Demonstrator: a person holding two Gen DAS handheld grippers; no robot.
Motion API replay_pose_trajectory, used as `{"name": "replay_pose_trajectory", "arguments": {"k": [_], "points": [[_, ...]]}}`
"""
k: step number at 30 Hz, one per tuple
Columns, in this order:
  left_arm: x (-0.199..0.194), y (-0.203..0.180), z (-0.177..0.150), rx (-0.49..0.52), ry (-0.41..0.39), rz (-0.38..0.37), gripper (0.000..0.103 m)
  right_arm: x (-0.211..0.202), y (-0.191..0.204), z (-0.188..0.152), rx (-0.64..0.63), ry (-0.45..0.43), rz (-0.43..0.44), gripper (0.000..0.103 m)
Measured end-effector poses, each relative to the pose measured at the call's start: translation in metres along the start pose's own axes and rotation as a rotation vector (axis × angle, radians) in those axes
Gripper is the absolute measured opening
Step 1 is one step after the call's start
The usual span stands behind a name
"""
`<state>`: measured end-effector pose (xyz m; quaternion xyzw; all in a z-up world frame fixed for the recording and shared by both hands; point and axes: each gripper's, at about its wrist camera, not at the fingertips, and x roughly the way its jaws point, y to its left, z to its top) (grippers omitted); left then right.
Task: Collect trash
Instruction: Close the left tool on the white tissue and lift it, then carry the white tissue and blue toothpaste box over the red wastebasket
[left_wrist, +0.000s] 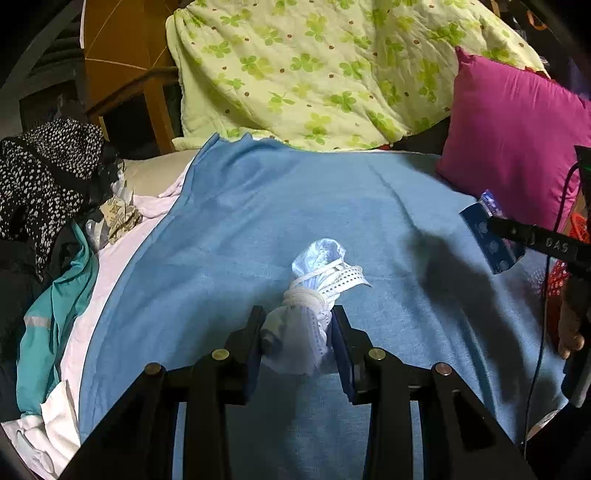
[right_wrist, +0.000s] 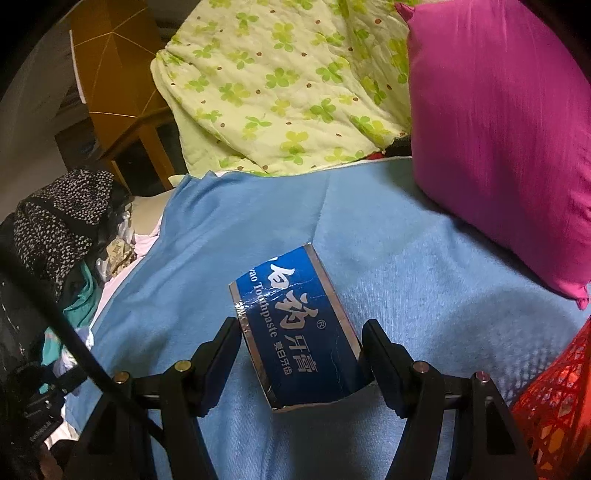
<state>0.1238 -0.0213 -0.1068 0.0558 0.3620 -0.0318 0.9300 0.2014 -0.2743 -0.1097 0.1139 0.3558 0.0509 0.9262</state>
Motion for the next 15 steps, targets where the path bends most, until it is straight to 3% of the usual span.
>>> {"name": "replay_pose_trajectory", "arguments": {"k": [15], "points": [[-0.042, -0.008, 0.01, 0.025, -0.079, -0.032, 0.037, -0.019, 0.012, -0.007, -0.081, -0.037, 0.0, 0.071]]}}
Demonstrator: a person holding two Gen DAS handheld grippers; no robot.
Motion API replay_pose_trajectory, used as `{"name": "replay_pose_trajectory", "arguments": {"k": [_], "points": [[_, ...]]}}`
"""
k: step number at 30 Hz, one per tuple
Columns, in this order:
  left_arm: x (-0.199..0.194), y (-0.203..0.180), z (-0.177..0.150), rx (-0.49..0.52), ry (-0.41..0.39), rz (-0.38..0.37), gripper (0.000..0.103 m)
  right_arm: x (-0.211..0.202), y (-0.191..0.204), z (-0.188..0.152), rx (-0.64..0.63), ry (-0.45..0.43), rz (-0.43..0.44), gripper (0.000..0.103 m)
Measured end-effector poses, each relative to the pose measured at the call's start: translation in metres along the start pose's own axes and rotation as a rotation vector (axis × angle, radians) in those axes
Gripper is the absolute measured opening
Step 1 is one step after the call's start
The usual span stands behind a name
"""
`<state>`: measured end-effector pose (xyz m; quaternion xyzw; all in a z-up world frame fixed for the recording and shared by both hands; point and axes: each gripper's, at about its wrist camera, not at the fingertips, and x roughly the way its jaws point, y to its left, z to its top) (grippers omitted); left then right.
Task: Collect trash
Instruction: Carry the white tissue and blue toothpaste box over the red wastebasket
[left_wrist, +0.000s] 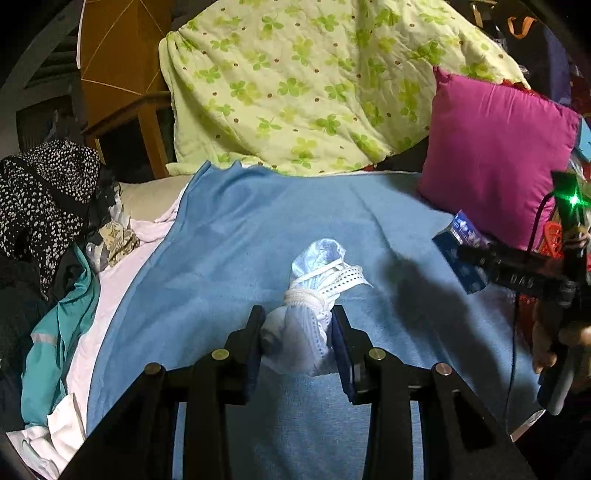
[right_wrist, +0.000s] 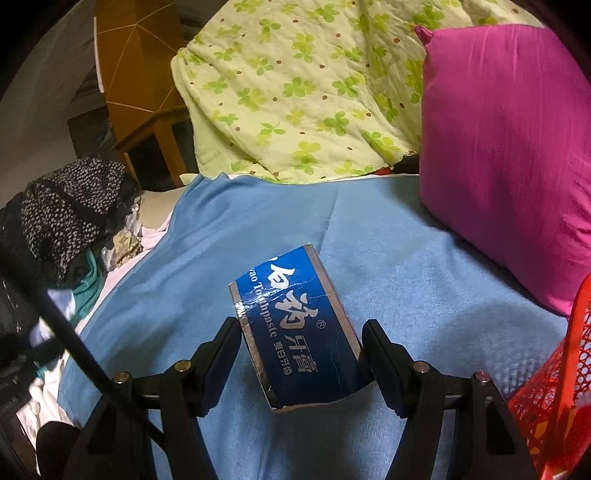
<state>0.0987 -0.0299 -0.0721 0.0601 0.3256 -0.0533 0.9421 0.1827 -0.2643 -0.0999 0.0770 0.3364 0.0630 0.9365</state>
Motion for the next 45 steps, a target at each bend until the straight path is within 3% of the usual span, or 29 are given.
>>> {"name": "replay_pose_trajectory", "arguments": {"k": [18, 34, 45], "points": [[-0.062, 0.011, 0.01, 0.013, -0.117, -0.027, 0.037, -0.034, 0.017, -0.027, -0.027, -0.036, 0.022, 0.07], [-0.086, 0.029, -0.002, -0.008, -0.142, -0.054, 0.037, -0.062, 0.061, -0.09, -0.02, 0.042, 0.162, 0.071], [-0.099, 0.024, -0.002, -0.005, -0.157, -0.061, 0.038, -0.121, 0.071, -0.096, -0.027, -0.027, 0.224, 0.071]]}}
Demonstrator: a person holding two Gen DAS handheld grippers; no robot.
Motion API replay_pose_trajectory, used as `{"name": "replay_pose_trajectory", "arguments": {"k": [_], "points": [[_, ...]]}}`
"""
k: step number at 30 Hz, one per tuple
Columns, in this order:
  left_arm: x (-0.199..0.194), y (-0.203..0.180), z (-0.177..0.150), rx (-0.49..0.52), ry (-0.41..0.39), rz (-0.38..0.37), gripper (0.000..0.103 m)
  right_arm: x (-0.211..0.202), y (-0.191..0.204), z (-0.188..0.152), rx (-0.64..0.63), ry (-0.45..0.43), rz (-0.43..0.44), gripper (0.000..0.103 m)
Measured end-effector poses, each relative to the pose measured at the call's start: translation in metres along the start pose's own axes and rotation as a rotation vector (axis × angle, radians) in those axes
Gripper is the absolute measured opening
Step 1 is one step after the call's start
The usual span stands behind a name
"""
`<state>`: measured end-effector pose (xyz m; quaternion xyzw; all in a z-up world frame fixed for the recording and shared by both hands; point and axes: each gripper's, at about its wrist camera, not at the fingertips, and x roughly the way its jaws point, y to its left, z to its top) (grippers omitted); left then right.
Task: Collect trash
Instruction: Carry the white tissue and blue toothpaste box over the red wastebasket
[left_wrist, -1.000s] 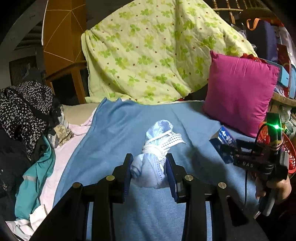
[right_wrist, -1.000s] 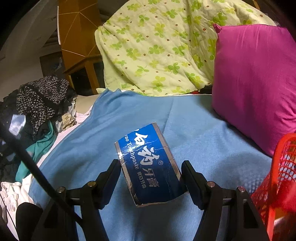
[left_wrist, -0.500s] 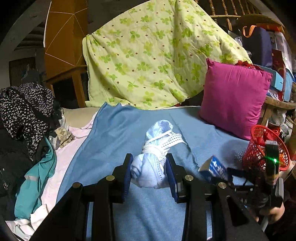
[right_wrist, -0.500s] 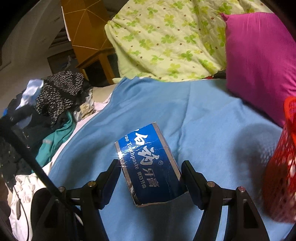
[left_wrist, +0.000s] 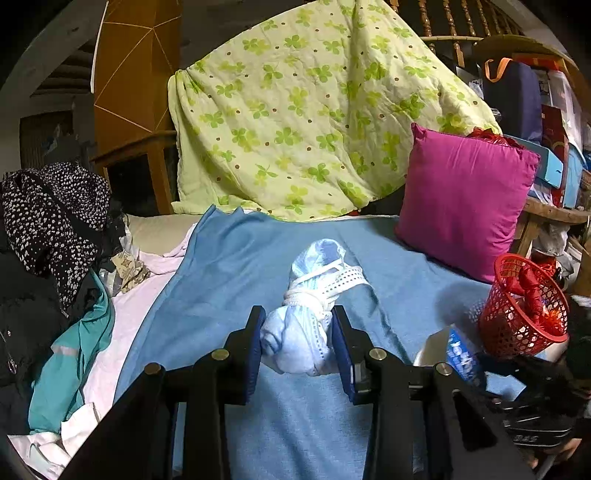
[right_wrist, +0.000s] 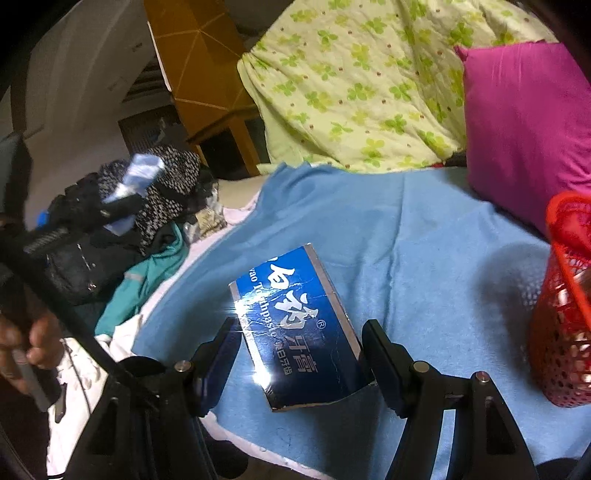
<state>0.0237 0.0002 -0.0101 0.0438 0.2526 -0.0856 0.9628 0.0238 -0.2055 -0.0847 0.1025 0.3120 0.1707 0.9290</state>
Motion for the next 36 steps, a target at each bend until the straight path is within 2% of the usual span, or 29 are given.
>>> {"name": "replay_pose_trajectory", "arguments": {"k": [10, 21, 31, 36], "points": [[-0.015, -0.029, 0.012, 0.031, -0.033, -0.061, 0.039, -0.074, -0.003, 0.02, -0.011, -0.145, -0.046, 0.071], [-0.043, -0.086, 0.032, 0.126, -0.115, -0.153, 0.039, -0.151, -0.021, 0.036, 0.02, -0.316, -0.091, 0.071], [-0.052, -0.143, 0.042, 0.221, -0.157, -0.243, 0.039, -0.189, -0.041, 0.036, 0.056, -0.398, -0.141, 0.071], [-0.052, -0.166, 0.045, 0.25, -0.161, -0.26, 0.039, -0.199, -0.051, 0.037, 0.079, -0.423, -0.165, 0.071]]}}
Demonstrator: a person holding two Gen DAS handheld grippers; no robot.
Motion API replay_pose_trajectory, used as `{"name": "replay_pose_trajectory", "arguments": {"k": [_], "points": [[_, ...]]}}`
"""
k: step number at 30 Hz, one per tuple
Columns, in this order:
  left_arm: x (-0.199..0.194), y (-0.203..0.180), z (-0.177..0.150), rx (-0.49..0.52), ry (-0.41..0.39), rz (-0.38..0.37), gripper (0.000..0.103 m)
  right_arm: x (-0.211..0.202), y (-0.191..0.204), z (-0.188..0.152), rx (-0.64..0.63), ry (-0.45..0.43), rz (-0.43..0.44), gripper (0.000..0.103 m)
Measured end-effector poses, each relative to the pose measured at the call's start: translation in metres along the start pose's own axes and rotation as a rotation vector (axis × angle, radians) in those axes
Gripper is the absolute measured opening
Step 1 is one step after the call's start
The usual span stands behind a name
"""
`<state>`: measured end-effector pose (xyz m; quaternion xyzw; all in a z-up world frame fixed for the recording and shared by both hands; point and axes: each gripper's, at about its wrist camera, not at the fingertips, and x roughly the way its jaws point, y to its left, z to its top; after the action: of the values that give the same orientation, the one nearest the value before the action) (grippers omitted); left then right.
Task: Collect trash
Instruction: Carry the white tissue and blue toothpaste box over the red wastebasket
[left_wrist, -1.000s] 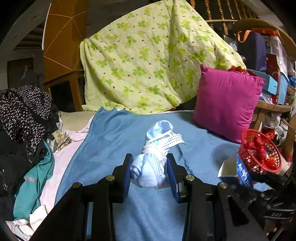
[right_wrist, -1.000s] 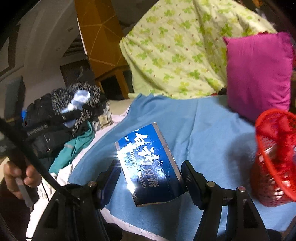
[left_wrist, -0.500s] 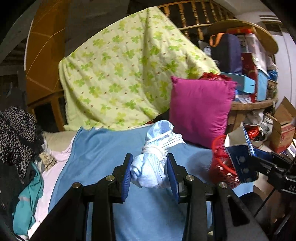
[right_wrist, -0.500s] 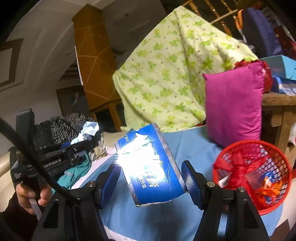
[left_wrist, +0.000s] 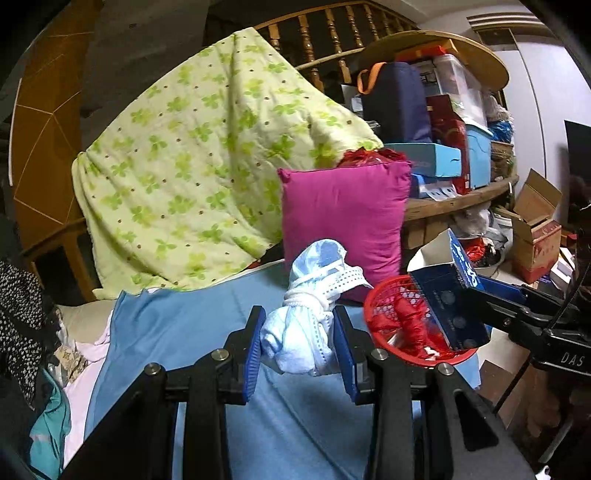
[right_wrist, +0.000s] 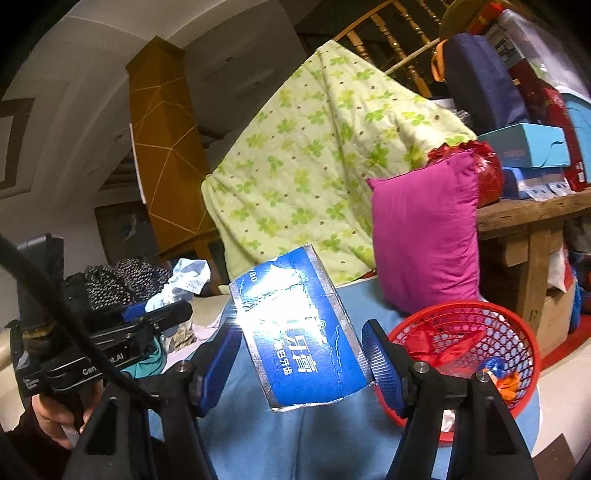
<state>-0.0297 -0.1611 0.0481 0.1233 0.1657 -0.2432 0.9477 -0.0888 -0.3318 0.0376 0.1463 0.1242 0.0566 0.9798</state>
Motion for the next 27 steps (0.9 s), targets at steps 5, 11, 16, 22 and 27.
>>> {"name": "replay_pose_trajectory", "arguments": {"k": [5, 11, 16, 22, 27], "points": [[0.006, -0.016, 0.007, 0.023, -0.001, -0.014, 0.039, -0.004, -0.014, 0.003, 0.021, -0.017, -0.026, 0.071], [0.014, -0.037, 0.015, 0.052, -0.001, -0.036, 0.039, -0.014, -0.03, 0.003, 0.048, -0.036, -0.057, 0.071], [0.023, -0.048, 0.018, 0.071, 0.007, -0.056, 0.039, -0.021, -0.042, 0.003, 0.065, -0.051, -0.083, 0.071], [0.035, -0.062, 0.021, 0.084, 0.024, -0.075, 0.039, -0.029, -0.059, 0.003, 0.091, -0.065, -0.118, 0.071], [0.045, -0.071, 0.02, 0.089, 0.043, -0.091, 0.039, -0.033, -0.072, 0.003, 0.116, -0.071, -0.146, 0.071]]}}
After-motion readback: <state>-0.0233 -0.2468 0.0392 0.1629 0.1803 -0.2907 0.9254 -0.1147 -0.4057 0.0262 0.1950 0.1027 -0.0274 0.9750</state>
